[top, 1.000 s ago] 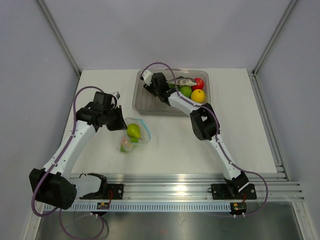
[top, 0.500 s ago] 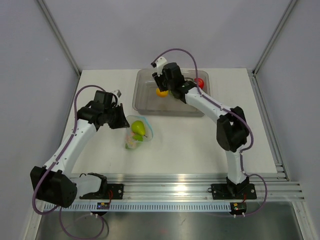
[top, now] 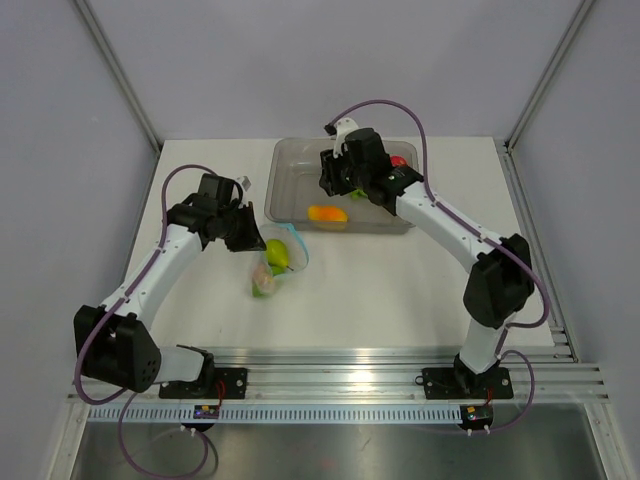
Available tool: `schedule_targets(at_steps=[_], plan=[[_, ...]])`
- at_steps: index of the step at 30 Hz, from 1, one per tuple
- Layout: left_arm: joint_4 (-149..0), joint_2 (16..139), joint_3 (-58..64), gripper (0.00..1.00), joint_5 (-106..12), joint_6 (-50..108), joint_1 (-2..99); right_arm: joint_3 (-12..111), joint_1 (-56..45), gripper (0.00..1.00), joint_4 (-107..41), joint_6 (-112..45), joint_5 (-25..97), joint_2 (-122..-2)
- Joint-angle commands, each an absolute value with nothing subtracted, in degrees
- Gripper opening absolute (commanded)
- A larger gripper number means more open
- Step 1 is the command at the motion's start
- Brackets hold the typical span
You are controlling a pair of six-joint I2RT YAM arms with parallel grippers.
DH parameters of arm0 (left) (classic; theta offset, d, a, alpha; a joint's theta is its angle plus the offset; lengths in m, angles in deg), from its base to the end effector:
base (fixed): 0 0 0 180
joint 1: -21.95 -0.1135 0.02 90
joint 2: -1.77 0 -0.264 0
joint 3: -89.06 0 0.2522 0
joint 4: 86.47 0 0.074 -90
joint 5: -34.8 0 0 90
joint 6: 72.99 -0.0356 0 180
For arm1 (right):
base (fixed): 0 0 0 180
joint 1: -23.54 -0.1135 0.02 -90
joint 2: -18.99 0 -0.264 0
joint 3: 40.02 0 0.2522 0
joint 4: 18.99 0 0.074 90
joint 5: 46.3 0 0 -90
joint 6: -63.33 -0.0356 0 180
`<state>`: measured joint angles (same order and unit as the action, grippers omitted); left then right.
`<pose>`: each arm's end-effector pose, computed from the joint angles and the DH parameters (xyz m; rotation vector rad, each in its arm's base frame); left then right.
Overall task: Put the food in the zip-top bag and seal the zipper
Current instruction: Pick up the fake fruit from the bin.
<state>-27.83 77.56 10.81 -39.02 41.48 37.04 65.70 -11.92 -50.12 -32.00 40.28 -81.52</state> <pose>0.2556 -0.0792 0.2904 -0.1011 2.6128 -0.6182 0.3391 0.2441 0.3481 -0.5725 1.9789 0.5069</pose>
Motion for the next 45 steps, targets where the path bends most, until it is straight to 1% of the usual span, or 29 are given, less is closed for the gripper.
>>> schedule_targets(at_steps=[1, 3, 4, 6, 9, 10, 15, 18, 20, 24, 28, 30, 33, 36, 45], plan=[[-30.5, 77.2, 8.4, 0.00, -37.3, 41.9, 37.0, 71.8, -11.9, 0.44, -59.8, -33.3, 43.4, -87.3], [-30.7, 76.9, 8.9, 0.00, -37.6, 42.0, 36.9, 72.9, -11.9, 0.51, -61.4, -33.0, 45.7, -89.4], [-30.8, 77.2, 9.0, 0.00, -37.5, 42.1, 36.9, 73.1, -11.9, 0.62, -62.2, -33.0, 46.5, -89.9], [-30.8, 77.4, 9.2, 0.00, -37.3, 42.1, 36.9, 73.5, -11.9, 0.67, -62.5, -32.1, 47.8, -91.6], [-30.8, 77.5, 9.6, 0.00, -37.2, 42.0, 36.9, 73.9, -11.9, 0.70, -63.2, -27.0, 47.3, -93.9], [-30.8, 77.5, 9.6, 0.00, -37.3, 42.0, 37.0, 73.9, -11.9, 0.70, -63.3, -21.9, 47.7, -94.7], [-30.8, 77.6, 10.0, 0.00, -37.6, 42.1, 36.9, 74.5, -11.9, 0.73, -63.6, -10.1, 46.3, -98.3], [-31.0, 77.9, 10.3, 0.00, -37.7, 42.3, 36.9, 74.5, -11.9, 0.79, -62.1, -5.7, 45.7, -99.9], [-31.1, 78.0, 10.3, 0.00, -37.7, 42.3, 36.9, 76.6, -11.9, 0.81, -62.5, -3.7, 45.6, -101.5], [-31.1, 78.1, 10.5, 0.00, -37.7, 42.3, 36.9, 81.0, -11.9, 0.82, -64.5, -1.6, 44.0, -106.8], [-30.7, 77.8, 10.5, 0.00, -37.9, 42.3, 36.9, 85.8, -11.8, 0.81, -68.6, -0.9, 37.3, -110.5], [-30.6, 77.8, 10.5, 0.00, -37.9, 42.2, 36.9, 87.6, -11.8, 0.80, -71.1, -0.9, 36.0, -112.8], [-30.6, 77.7, 10.5, 0.00, -37.9, 42.3, 36.9, 91.0, -11.5, 0.77, -72.3, -2.5, 36.6, -115.5], [-30.7, 77.6, 10.7, 0.00, -37.8, 42.3, 37.0, 91.3, -10.7, 0.69, -72.0, -5.1, 37.7, -116.2], [-30.9, 77.5, 10.9, 0.00, -37.5, 42.7, 37.3, 92.6, -8.6, 0.74, -75.4, -5.8, 39.7, -117.0]])
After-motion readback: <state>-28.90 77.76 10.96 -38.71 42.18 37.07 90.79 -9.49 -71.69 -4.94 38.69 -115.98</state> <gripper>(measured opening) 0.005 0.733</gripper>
